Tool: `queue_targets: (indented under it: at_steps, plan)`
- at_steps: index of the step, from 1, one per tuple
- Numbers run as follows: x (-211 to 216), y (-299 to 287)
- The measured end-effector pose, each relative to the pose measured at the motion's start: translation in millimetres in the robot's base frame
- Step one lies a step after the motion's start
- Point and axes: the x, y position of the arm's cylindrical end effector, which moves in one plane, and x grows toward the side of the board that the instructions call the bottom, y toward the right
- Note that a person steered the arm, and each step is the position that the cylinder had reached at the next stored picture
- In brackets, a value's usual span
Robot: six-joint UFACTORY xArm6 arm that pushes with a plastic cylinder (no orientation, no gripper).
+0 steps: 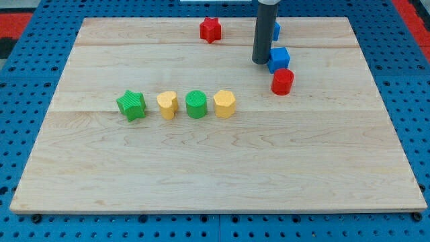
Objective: Push the red star in between the blue cube and the blue triangle
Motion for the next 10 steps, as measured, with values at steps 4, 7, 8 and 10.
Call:
queue_targets:
  at_steps: [4, 7, 8, 10]
  plan:
    - [-57, -80]
    - [-95, -188]
    - [-112, -148]
    - [-95, -78]
